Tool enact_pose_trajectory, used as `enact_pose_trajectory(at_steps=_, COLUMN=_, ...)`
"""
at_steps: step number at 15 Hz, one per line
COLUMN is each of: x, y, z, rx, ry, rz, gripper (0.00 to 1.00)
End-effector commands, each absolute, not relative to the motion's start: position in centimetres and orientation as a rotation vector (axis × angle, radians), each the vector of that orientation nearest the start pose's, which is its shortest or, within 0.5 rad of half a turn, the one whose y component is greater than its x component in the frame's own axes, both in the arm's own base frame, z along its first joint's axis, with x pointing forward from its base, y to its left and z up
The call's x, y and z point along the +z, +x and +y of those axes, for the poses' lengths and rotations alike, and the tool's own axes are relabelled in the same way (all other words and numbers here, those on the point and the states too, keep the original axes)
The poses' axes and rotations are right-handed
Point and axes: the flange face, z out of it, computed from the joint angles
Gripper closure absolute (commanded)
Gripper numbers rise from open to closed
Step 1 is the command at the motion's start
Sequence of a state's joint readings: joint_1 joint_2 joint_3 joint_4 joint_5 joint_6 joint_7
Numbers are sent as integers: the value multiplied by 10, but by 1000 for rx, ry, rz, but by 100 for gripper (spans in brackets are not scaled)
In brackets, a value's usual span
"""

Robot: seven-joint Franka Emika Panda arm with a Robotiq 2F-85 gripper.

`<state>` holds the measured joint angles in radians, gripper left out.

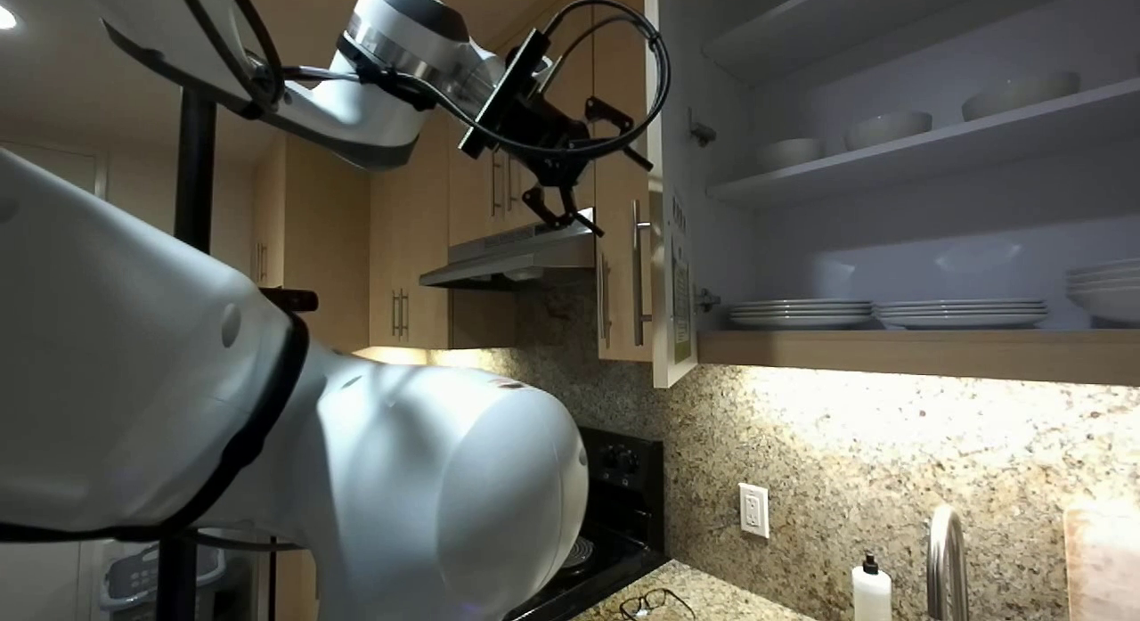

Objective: Close the top left cabinet door

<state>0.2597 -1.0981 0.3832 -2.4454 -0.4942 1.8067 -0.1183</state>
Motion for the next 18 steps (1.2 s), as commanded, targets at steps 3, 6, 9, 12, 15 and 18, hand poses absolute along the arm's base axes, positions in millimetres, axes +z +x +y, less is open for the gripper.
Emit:
enact_pose_trajectory(at_steps=3, x=655, y=191, z=173, rx=608, ry=2088, rz=874, gripper=0)
enact_pose_trajectory(at_steps=6, x=654, y=189, z=173, rx=584, ry=2075, rz=900, gripper=0)
enact_pose_trajectory(at_steps=9, x=652, y=187, z=171, rx=538, ry=2077, rz=896, gripper=0)
enact_pose_trajectory(at_steps=12, x=649, y=185, z=166, rx=467, ry=2085, rz=881, gripper=0)
enact_pose_trajectory(at_steps=15, x=646, y=183, z=161, rx=390, ry=2113, rz=858, gripper=0)
enact_pose_trajectory(at_steps=18, x=643, y=181, z=157, rx=352, ry=2163, rz=806, gripper=0)
